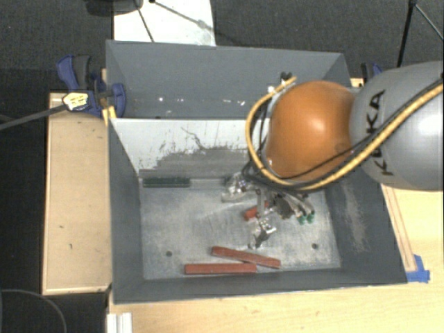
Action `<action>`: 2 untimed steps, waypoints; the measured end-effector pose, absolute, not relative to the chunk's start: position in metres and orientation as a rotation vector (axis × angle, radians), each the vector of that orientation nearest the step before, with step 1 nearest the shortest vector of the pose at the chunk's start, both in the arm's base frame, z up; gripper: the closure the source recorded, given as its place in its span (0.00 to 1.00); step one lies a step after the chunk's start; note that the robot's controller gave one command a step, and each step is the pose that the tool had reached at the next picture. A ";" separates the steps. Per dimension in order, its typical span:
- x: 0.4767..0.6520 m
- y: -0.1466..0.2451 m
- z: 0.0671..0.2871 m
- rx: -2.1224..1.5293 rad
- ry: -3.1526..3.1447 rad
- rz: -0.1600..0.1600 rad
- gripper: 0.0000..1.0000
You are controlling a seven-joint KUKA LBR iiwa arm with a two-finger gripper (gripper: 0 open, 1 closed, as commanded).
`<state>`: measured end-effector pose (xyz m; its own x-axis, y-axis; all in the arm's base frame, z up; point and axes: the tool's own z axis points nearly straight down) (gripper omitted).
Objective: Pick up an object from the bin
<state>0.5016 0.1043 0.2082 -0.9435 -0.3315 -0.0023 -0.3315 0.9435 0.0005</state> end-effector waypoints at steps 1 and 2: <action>0.502 0.104 0.208 -0.525 3.095 0.001 0.00; 0.494 0.104 0.162 -0.399 3.110 0.001 0.00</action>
Offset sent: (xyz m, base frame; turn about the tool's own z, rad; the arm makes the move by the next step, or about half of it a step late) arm -0.0204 0.0003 -0.1125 0.2072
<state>0.4940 0.1044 0.1616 -0.9676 -0.2524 -0.0065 -0.2524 0.9676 0.0000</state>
